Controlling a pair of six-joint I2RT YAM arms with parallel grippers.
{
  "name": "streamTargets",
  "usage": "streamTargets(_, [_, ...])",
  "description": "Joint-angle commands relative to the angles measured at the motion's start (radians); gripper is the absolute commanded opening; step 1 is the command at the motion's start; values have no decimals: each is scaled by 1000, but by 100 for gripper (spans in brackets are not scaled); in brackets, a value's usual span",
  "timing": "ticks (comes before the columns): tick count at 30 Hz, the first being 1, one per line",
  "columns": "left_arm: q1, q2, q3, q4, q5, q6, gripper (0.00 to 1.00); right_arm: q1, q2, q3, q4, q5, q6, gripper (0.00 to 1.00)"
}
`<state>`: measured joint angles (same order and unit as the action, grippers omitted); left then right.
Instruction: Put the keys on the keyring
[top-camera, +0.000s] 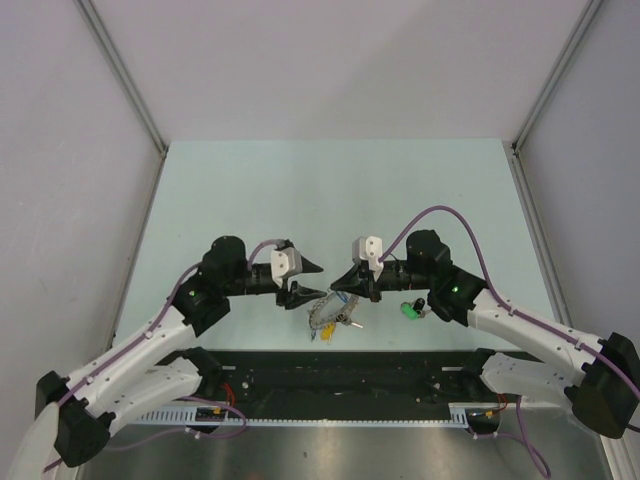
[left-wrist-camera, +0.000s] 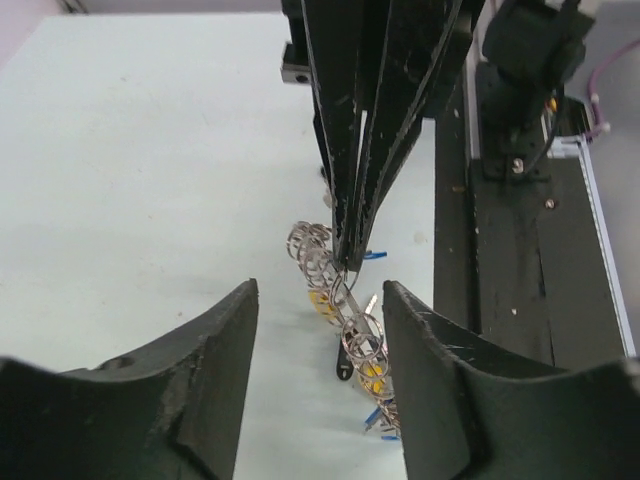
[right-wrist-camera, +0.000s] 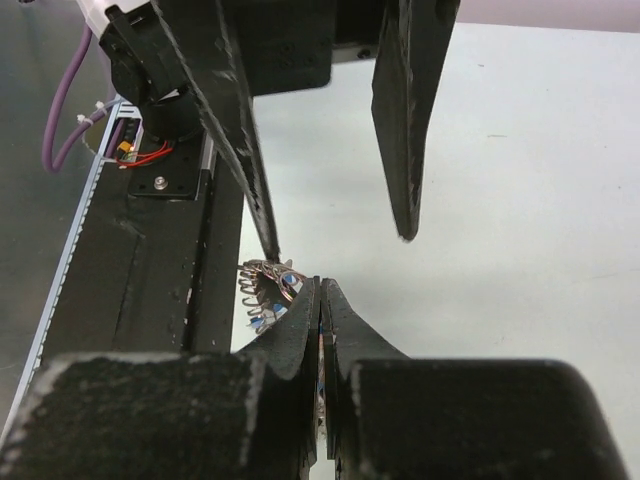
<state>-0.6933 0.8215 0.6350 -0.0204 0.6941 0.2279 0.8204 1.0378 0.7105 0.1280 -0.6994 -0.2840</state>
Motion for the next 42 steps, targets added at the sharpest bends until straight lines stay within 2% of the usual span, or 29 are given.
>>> streamTargets(1, [5, 74, 68, -105, 85, 106, 54, -3, -21, 15, 41, -20, -12, 0])
streamTargets(9, [5, 182, 106, -101, 143, 97, 41, -3, -21, 14, 35, -22, -15, 0])
streamTargets(21, [5, 194, 101, -41, 189, 54, 29, -4, -19, 15, 36, -22, -15, 0])
streamTargets(26, [5, 196, 106, -42, 188, 50, 15, -3, -19, 15, 36, -22, -15, 0])
streamTargets(29, [5, 186, 106, -49, 176, 47, 1, -4, -18, 15, 33, -22, -15, 0])
streamTargets(36, [31, 104, 68, -58, 81, 19, 1, -15, -42, 15, 16, -8, -21, 0])
streamTargets(42, [87, 2, -4, 88, 50, -142, 1, -15, -39, 15, 12, -6, -27, 0])
